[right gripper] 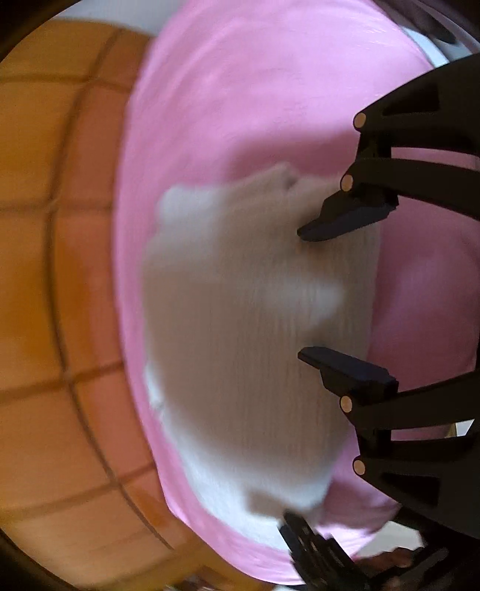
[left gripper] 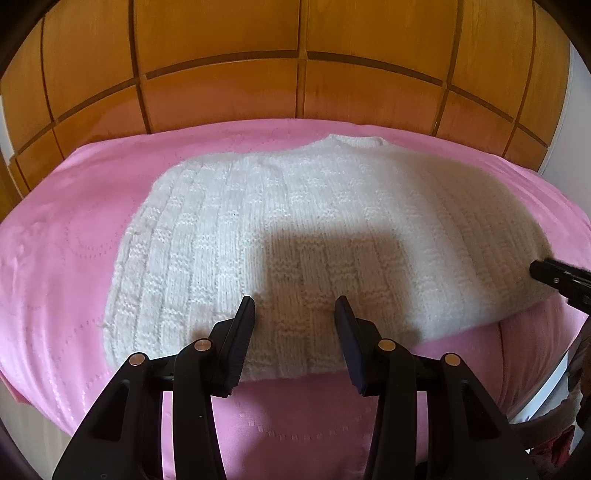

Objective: Fold small clothes

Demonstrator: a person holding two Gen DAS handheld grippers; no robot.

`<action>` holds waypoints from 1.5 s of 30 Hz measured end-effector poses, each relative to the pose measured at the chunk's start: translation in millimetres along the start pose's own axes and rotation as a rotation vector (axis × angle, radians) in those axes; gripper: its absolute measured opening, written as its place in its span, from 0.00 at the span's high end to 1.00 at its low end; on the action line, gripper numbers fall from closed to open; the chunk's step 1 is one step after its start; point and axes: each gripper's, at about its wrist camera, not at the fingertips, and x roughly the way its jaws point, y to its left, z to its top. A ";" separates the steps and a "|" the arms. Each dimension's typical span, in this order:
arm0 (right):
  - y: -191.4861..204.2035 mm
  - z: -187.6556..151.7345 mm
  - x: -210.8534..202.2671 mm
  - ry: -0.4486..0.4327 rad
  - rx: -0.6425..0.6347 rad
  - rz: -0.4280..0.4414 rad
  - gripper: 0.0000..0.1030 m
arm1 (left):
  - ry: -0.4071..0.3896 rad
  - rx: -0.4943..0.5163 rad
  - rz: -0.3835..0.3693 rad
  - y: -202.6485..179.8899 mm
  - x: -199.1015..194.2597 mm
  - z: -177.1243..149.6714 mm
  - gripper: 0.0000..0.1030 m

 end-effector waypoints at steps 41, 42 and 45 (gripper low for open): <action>41.4 98.7 -52.0 -0.095 0.145 0.490 0.84 | 0.028 -0.398 -0.255 124.1 -5.4 2.0 0.57; 56.1 104.1 -54.5 -0.099 0.119 0.513 0.84 | 0.023 -0.413 -0.261 129.8 -7.4 2.5 0.57; 115.0 120.9 -50.5 -0.091 0.027 0.578 0.84 | 0.002 -0.447 -0.247 148.0 -16.1 1.4 0.57</action>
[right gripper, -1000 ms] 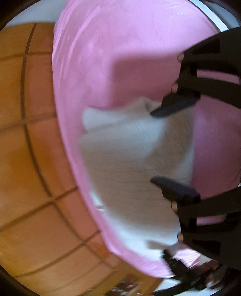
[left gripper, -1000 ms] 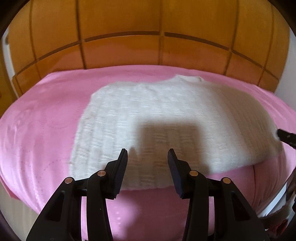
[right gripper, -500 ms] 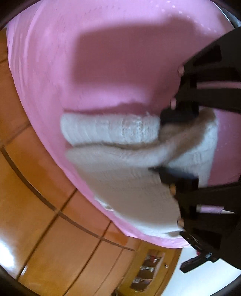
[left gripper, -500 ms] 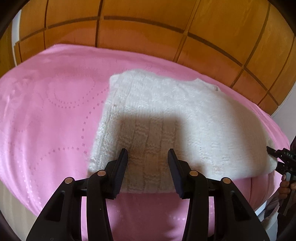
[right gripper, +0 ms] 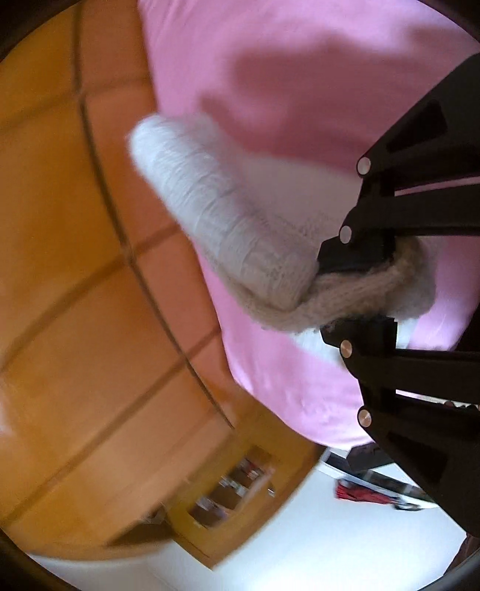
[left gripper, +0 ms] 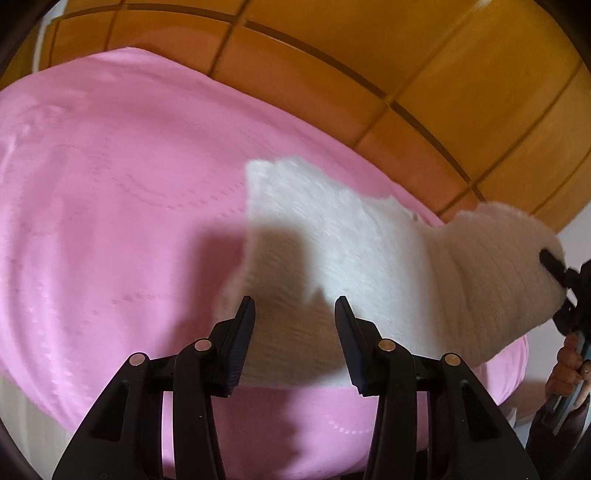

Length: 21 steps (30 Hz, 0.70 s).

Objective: Fold small clothes

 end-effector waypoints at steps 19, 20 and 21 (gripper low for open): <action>113.6 -89.5 158.7 0.340 -0.323 0.134 0.53 | -0.039 -0.234 -0.190 51.5 -35.3 22.8 0.41; 110.1 -91.7 150.0 0.338 -0.319 0.147 0.53 | -0.039 -0.241 -0.215 50.9 -35.2 25.8 0.41; 106.2 -92.0 141.7 0.334 -0.312 0.153 0.52 | -0.032 -0.244 -0.238 49.6 -33.9 29.3 0.40</action>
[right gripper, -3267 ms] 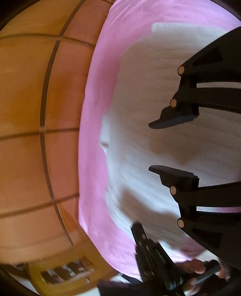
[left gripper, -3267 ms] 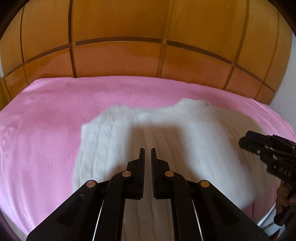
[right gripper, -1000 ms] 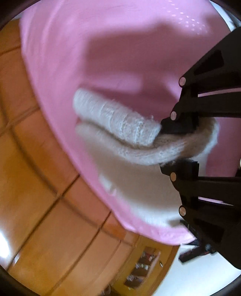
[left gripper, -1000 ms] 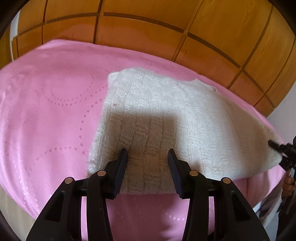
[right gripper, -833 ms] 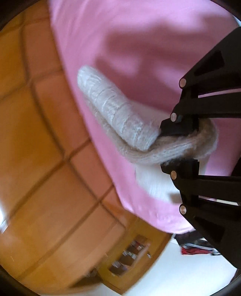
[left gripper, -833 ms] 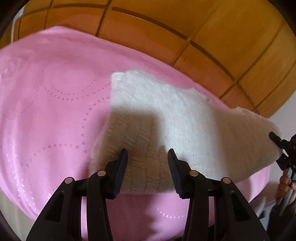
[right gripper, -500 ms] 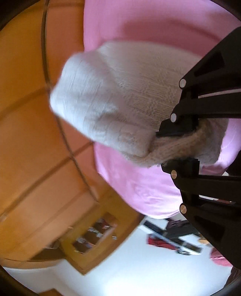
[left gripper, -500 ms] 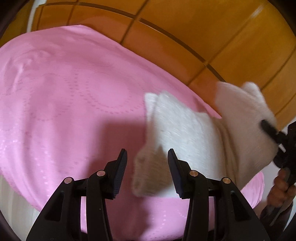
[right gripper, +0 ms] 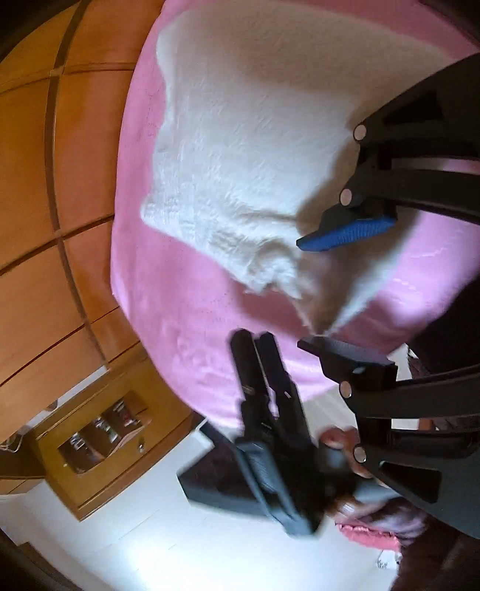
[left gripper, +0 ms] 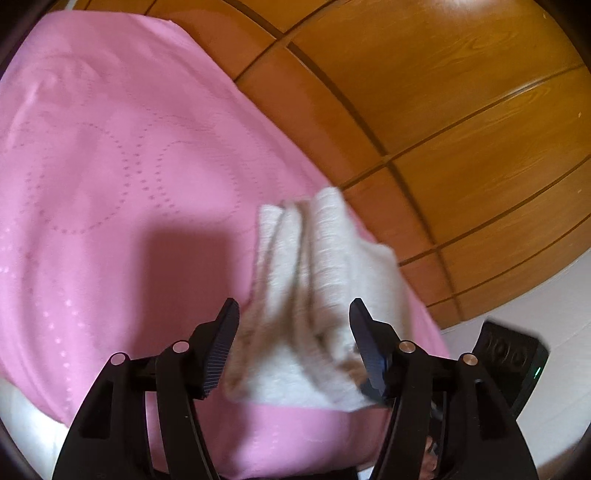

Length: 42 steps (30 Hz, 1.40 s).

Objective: Fold small clothes

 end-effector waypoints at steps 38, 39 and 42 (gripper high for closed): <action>-94.0 -29.0 -94.1 -0.163 0.186 -0.195 0.11 | -0.027 0.479 0.541 -59.1 67.7 -12.2 0.45; -103.1 -24.9 -93.4 -0.164 0.213 -0.181 0.09 | -0.028 0.486 0.540 -60.0 67.0 -12.8 0.45; -128.9 -16.0 -86.2 -0.152 0.285 -0.163 0.08 | -0.028 0.503 0.534 -60.2 68.0 -13.5 0.45</action>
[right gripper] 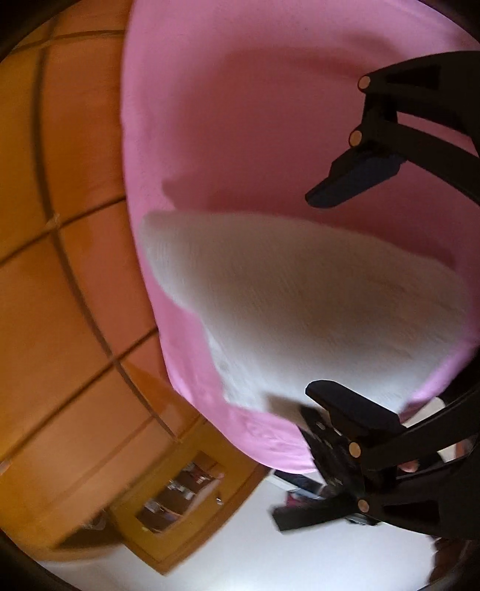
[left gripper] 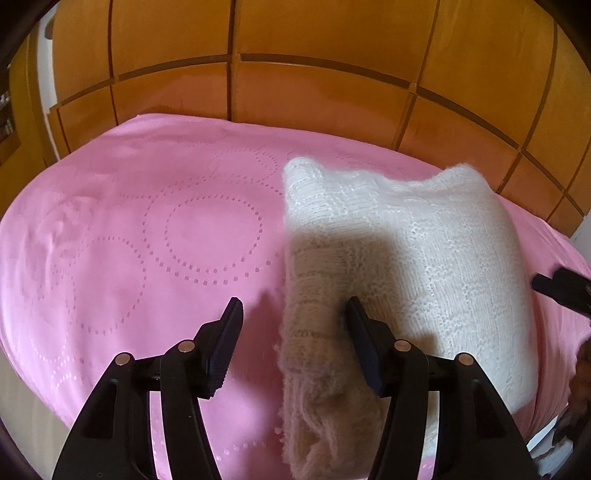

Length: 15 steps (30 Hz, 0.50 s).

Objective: Fold small clothes

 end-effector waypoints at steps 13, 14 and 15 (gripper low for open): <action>-37.6 14.9 47.0 0.091 0.091 0.124 0.02 | 0.011 -0.020 -0.081 10.9 10.3 -4.0 0.35; -36.2 14.7 48.2 0.092 0.090 0.132 0.02 | 0.013 -0.027 -0.095 12.4 12.0 -4.0 0.35; -35.9 14.9 49.5 0.096 0.087 0.143 0.02 | 0.015 -0.039 -0.115 14.6 14.2 -4.5 0.35</action>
